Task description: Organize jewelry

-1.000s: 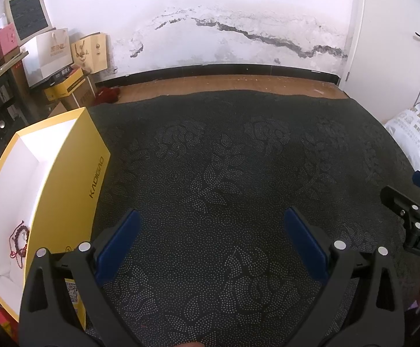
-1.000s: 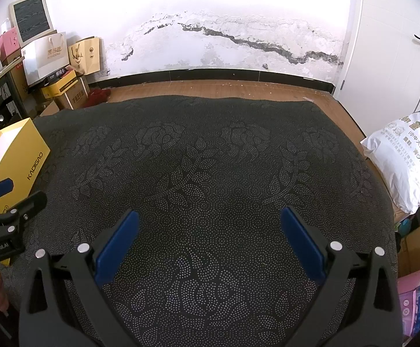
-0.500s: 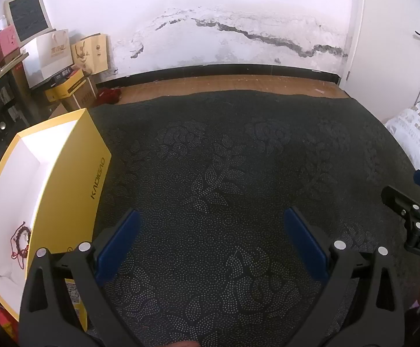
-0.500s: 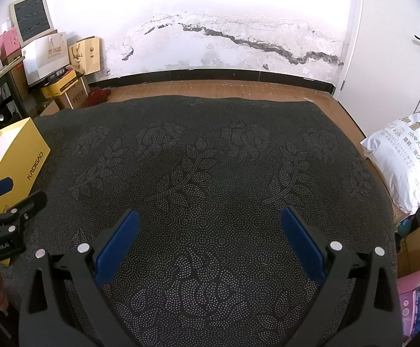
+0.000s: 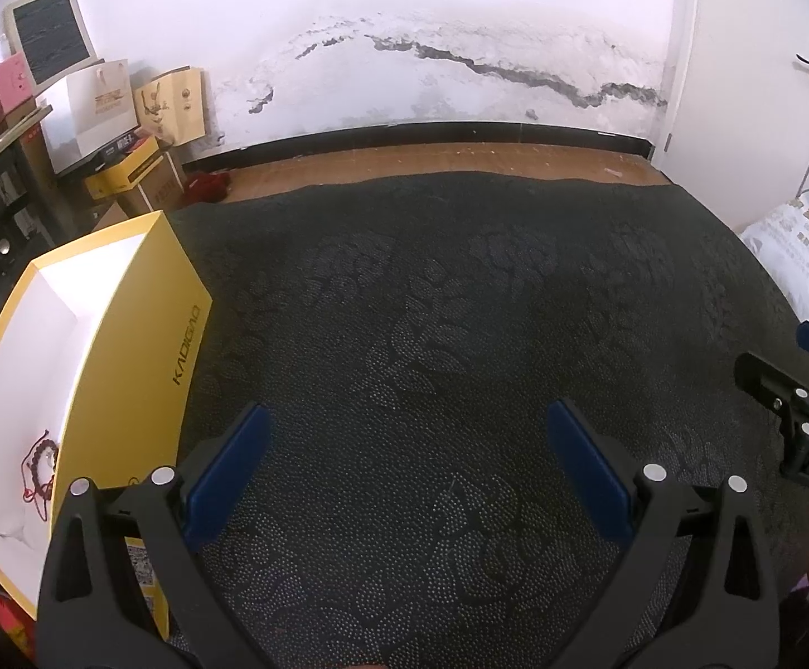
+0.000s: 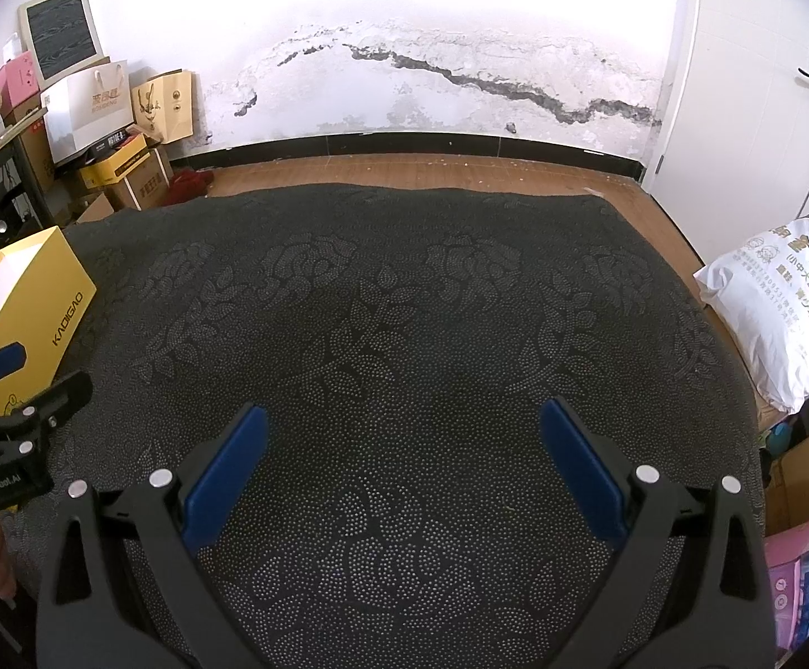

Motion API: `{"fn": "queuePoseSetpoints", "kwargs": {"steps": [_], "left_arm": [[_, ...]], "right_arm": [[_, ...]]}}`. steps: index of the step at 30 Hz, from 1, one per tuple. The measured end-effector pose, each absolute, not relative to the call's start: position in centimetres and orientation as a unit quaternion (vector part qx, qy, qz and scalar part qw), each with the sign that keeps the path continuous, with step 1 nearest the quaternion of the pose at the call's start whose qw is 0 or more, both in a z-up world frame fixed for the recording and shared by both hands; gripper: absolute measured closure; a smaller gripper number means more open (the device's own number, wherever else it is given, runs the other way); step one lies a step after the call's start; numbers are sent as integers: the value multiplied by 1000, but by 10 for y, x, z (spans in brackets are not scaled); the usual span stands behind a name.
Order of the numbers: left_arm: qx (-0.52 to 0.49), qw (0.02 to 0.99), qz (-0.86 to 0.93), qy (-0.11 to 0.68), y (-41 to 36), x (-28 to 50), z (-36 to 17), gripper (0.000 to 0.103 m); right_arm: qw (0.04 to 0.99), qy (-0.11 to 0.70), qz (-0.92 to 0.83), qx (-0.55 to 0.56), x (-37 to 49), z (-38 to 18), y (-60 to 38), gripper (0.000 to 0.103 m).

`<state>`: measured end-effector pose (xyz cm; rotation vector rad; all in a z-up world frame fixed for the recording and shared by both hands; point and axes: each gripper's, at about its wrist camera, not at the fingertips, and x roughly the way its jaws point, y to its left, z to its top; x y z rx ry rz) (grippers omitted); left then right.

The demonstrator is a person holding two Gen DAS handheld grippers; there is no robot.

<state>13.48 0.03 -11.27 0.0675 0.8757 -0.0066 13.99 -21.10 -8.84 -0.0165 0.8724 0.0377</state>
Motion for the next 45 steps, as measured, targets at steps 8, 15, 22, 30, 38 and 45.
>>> {"fn": "queuePoseSetpoints", "kwargs": {"steps": [8, 15, 22, 30, 38, 45], "left_arm": [[35, 906, -3, 422, -1, 133, -112, 6], [36, 907, -4, 420, -3, 132, -112, 6], [30, 904, -10, 425, -2, 134, -111, 6], [-15, 911, 17, 411, 6, 126, -106, 6], [2, 915, 14, 402, 3, 124, -103, 6], [11, 916, 21, 400, 1, 124, -101, 6]], "right_arm": [[907, 422, 17, -7, 138, -89, -211, 8], [906, 422, 17, -7, 138, -90, -212, 8], [907, 422, 17, -8, 138, -90, -212, 8], [907, 422, 17, -8, 138, -90, -211, 8], [907, 421, 16, -8, 137, -90, -212, 8], [907, 421, 16, -7, 137, -89, -212, 8]]}}
